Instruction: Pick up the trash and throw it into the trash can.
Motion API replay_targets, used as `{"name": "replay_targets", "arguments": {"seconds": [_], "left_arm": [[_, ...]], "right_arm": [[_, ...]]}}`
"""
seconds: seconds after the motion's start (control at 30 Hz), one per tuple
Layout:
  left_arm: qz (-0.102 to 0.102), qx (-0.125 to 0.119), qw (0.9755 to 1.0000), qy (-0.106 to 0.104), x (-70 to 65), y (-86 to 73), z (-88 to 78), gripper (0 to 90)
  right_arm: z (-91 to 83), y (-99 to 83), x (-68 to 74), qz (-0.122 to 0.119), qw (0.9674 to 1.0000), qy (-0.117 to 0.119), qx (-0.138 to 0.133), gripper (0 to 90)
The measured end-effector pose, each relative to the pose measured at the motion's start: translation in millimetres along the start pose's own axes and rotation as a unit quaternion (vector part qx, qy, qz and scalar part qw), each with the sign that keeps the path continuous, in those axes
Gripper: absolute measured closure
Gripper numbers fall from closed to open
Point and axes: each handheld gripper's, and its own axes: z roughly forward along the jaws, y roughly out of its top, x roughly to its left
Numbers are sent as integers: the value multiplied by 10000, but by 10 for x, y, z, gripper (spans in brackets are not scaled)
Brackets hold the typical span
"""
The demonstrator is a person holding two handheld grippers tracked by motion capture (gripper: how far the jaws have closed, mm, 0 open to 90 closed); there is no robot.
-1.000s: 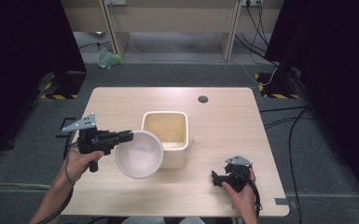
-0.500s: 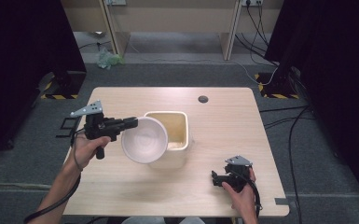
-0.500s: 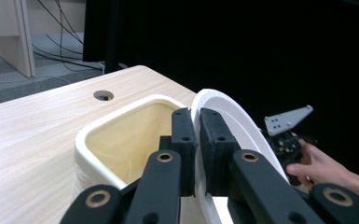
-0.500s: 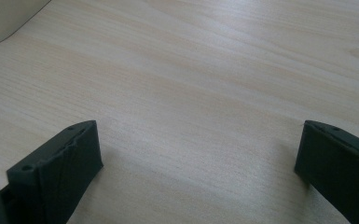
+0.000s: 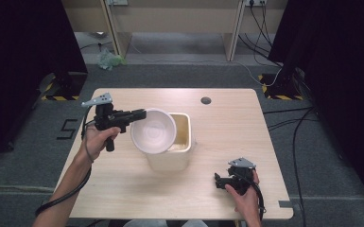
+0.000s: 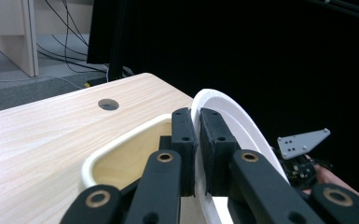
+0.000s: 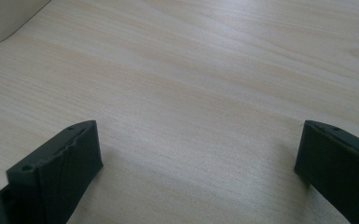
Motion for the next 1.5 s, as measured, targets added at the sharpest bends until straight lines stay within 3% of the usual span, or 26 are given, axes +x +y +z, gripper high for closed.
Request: {"name": "replay_targets", "arguments": {"seconds": [0.57, 0.77, 1.0, 1.17, 1.5], "left_arm": [[-131, 135, 9994, 291, 130, -59, 352, 845], [-25, 250, 9985, 479, 131, -91, 479, 844], [-33, 436, 9979, 470, 131, -163, 647, 834], [-134, 427, 9982, 398, 127, -173, 656, 659], [-64, 485, 9977, 469, 86, -159, 547, 435]], "right_arm": [[0, 0, -1, -7, 10000, 1, -2, 4], [0, 0, 0, -2, 10000, 5, -4, 4], [0, 0, 0, -2, 10000, 5, -4, 4], [0, 0, -1, -8, 10000, 2, -2, 4], [0, 0, -1, -7, 10000, 1, -2, 4]]}}
